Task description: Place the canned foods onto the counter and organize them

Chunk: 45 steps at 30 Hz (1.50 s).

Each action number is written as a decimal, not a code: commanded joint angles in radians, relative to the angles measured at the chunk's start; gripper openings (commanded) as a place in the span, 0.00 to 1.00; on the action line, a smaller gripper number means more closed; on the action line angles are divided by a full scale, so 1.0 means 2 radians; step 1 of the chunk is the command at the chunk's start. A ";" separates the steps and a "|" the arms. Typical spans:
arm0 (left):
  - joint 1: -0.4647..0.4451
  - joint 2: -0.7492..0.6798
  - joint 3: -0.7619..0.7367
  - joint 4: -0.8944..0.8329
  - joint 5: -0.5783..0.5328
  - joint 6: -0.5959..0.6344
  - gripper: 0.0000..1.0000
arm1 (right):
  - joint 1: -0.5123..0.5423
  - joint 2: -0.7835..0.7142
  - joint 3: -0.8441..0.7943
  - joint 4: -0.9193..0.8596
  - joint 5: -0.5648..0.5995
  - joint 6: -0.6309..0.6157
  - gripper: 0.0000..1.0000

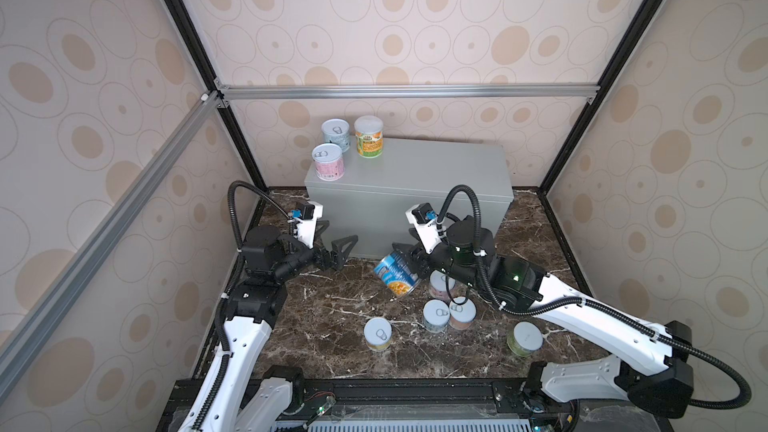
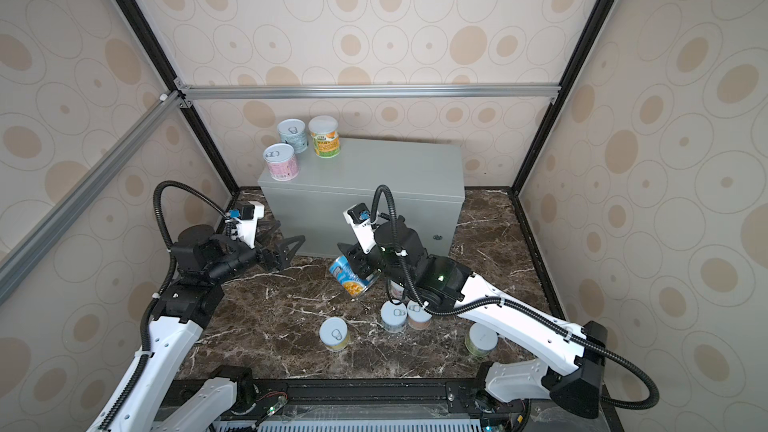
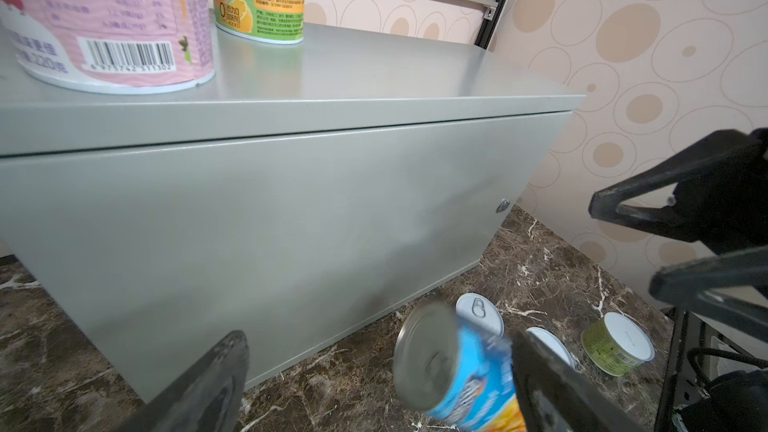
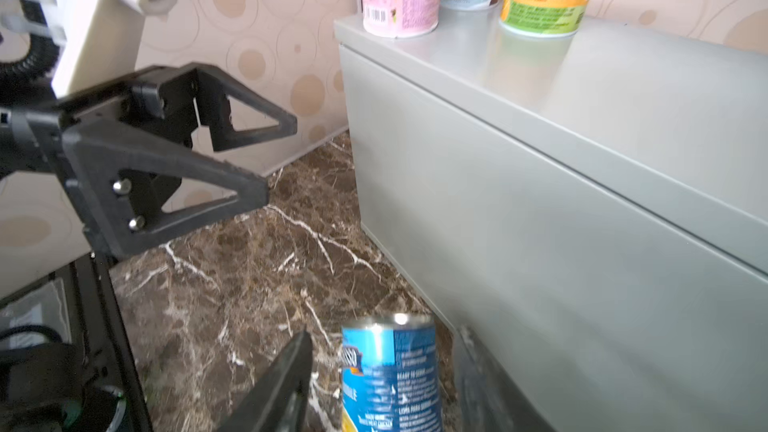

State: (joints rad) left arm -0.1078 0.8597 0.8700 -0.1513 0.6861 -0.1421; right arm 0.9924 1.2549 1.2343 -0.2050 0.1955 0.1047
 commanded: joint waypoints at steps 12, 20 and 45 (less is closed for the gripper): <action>-0.003 -0.025 -0.065 0.009 -0.040 -0.044 0.98 | 0.001 0.037 -0.127 0.034 -0.012 0.051 0.58; -0.003 -0.061 -0.084 -0.028 -0.079 -0.034 0.98 | 0.002 0.136 -0.021 -0.093 -0.023 0.075 0.82; -0.002 -0.102 -0.109 -0.019 -0.105 -0.028 0.98 | 0.006 0.436 0.271 -0.297 0.028 0.094 0.96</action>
State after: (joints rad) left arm -0.1085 0.6743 0.6556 -0.2035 0.4816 -0.2134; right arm 1.0000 2.0857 1.7283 -0.7010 0.2195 0.2760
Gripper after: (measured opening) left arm 0.981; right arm 0.960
